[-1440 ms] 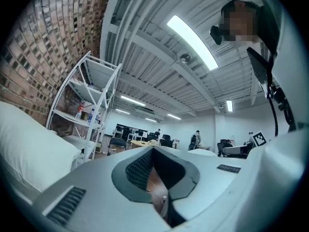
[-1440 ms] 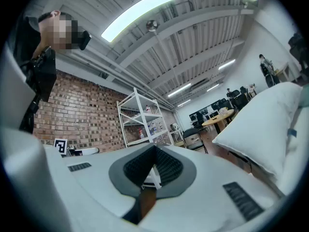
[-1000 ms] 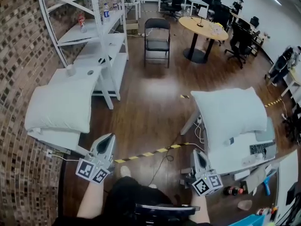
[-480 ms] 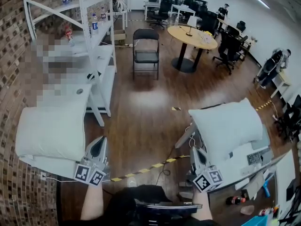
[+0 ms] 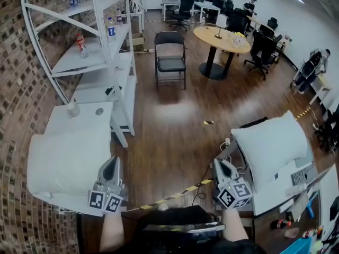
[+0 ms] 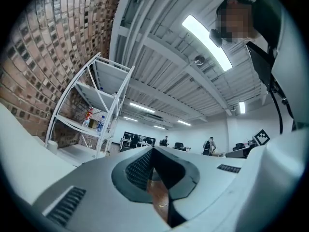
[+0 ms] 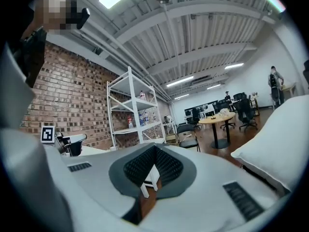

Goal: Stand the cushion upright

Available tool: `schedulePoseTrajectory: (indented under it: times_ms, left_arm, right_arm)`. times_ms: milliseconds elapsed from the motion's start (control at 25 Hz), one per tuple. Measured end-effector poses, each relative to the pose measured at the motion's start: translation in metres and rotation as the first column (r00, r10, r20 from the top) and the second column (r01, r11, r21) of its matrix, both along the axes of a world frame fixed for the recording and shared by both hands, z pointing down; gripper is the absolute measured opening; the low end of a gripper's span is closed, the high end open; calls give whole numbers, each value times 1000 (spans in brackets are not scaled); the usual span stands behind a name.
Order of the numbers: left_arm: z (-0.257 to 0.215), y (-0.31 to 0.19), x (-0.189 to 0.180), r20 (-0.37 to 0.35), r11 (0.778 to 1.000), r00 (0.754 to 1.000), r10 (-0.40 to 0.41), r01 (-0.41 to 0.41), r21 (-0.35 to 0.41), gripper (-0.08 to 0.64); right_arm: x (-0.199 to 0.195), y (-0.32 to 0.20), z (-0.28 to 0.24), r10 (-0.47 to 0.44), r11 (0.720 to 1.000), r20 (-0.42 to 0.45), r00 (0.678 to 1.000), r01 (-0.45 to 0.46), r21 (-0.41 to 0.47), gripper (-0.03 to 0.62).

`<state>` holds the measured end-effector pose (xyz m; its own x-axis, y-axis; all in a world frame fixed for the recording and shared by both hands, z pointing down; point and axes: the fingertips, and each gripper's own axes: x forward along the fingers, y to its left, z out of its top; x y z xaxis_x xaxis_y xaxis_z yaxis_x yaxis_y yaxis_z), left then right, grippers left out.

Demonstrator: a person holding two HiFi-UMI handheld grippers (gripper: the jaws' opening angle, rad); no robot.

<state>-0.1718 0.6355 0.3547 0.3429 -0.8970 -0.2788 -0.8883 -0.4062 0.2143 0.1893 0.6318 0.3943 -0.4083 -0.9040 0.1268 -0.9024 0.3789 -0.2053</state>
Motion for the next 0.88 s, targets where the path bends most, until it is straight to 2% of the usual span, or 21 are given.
schedulePoseTrajectory:
  times_ms: [200, 360, 520, 720, 880]
  left_arm:
    - [0, -17, 5, 34, 1000, 999, 4, -4, -7, 0]
    - [3, -30, 3, 18, 1000, 1000, -1, 1, -2, 0]
    - [17, -41, -9, -8, 998, 998, -58, 58, -24, 0]
    - [9, -74, -13, 24, 990, 990, -139, 139, -9, 0]
    - [-4, -117, 1, 66, 982, 979, -191, 191, 10, 0]
  right_arm:
    - [-9, -17, -6, -12, 1000, -6, 1000, 12, 11, 5]
    - [-27, -34, -12, -53, 998, -14, 999, 53, 29, 5]
    - [-22, -57, -14, -78, 996, -22, 997, 79, 38, 5]
    - [-7, -125, -4, -60, 998, 8, 998, 60, 33, 5]
    - [-5, -182, -14, -118, 990, 21, 993, 116, 75, 5]
